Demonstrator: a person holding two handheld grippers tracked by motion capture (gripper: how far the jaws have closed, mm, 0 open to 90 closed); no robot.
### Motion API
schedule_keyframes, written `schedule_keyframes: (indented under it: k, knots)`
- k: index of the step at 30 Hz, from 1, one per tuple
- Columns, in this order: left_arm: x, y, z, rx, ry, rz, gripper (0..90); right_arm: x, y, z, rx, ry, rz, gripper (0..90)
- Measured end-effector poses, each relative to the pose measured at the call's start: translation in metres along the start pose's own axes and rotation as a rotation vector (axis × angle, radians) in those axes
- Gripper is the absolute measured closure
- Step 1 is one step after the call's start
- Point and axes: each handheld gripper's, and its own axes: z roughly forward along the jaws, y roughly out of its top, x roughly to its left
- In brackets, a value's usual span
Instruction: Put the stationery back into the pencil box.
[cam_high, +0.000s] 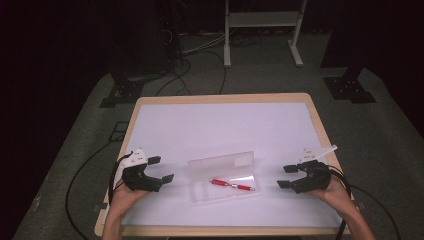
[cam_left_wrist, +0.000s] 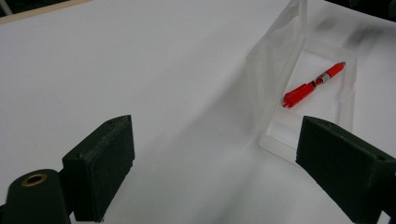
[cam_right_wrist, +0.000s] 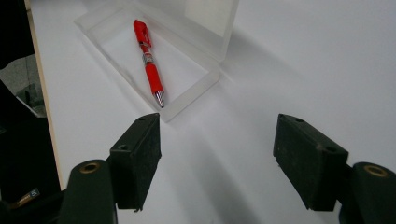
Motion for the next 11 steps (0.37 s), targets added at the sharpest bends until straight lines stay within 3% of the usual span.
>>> schedule_keyframes:
  k: [6,11]
  knots:
    - [0.000,0.000,0.000,-0.008,0.003,-0.004,10.8,0.005,-0.014,-0.006,-0.031,-0.028,0.021,30.7]
    - [-0.001,0.000,0.002,-0.020,0.009,-0.011,10.8,0.009,-0.038,-0.009,-0.104,-0.065,0.071,29.2]
